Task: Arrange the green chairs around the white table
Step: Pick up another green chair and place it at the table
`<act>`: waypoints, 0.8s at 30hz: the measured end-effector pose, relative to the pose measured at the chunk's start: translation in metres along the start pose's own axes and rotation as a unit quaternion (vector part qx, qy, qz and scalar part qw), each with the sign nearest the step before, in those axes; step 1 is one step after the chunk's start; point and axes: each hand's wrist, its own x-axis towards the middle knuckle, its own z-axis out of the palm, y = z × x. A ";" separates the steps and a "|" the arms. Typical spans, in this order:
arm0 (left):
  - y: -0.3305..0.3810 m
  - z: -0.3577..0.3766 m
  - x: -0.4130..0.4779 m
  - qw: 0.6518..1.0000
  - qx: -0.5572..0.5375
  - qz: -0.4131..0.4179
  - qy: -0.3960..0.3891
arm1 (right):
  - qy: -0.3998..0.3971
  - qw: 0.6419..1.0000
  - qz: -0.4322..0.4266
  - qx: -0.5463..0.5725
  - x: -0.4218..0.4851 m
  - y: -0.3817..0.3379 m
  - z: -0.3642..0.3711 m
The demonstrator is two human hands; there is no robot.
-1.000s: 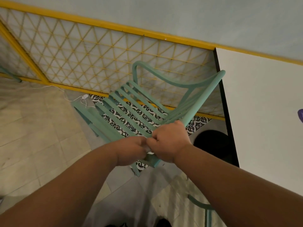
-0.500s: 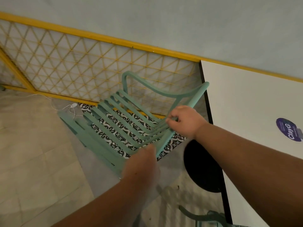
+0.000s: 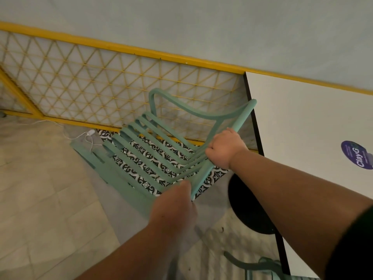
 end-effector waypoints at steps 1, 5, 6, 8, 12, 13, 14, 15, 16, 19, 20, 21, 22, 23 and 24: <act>-0.001 -0.001 0.000 1.000 -0.001 0.002 -0.003 | 0.001 1.000 0.005 -0.002 0.000 -0.002 0.000; -0.006 -0.007 -0.004 1.000 -0.003 0.019 -0.012 | -0.003 1.000 0.026 -0.007 -0.005 -0.008 -0.003; -0.006 -0.009 -0.005 1.000 -0.003 0.022 -0.017 | -0.011 0.999 0.032 -0.007 -0.007 -0.009 -0.003; -0.008 -0.010 -0.007 0.999 -0.006 0.020 -0.030 | -0.024 0.999 0.045 -0.004 -0.010 -0.012 -0.003; -0.017 -0.012 -0.011 0.999 0.002 0.037 -0.035 | -0.031 0.998 0.055 0.006 -0.017 -0.019 -0.002; -0.021 -0.013 -0.013 0.998 0.007 0.045 -0.035 | -0.037 0.998 0.055 0.005 -0.019 -0.021 -0.002; -0.026 -0.014 -0.015 0.998 0.013 0.049 -0.035 | -0.044 0.998 0.052 -0.003 -0.022 -0.024 -0.002; -0.031 -0.014 -0.017 0.998 0.018 0.052 -0.036 | -0.049 0.998 0.044 -0.022 -0.025 -0.027 -0.001; -0.037 -0.015 -0.019 0.998 0.023 0.055 -0.037 | -0.052 0.997 0.032 -0.047 -0.028 -0.031 -0.001; -0.054 -0.020 -0.026 0.996 0.031 0.059 -0.055 | -0.055 0.995 0.007 -0.079 -0.038 -0.044 -0.004; -0.058 -0.022 -0.027 0.995 0.032 0.064 -0.064 | -0.058 0.995 -0.001 -0.085 -0.041 -0.048 -0.006; -0.062 -0.024 -0.029 0.995 0.036 0.070 -0.069 | -0.063 0.994 -0.012 -0.090 -0.045 -0.050 -0.009; -0.065 -0.027 -0.030 0.994 0.040 0.075 -0.074 | -0.069 0.993 -0.020 -0.091 -0.049 -0.053 -0.011; -0.069 -0.029 -0.031 0.993 0.044 0.076 -0.079 | -0.074 0.992 -0.028 -0.093 -0.053 -0.056 -0.014; -0.073 -0.031 -0.032 0.992 0.049 0.076 -0.085 | -0.077 0.992 -0.034 -0.095 -0.057 -0.059 -0.016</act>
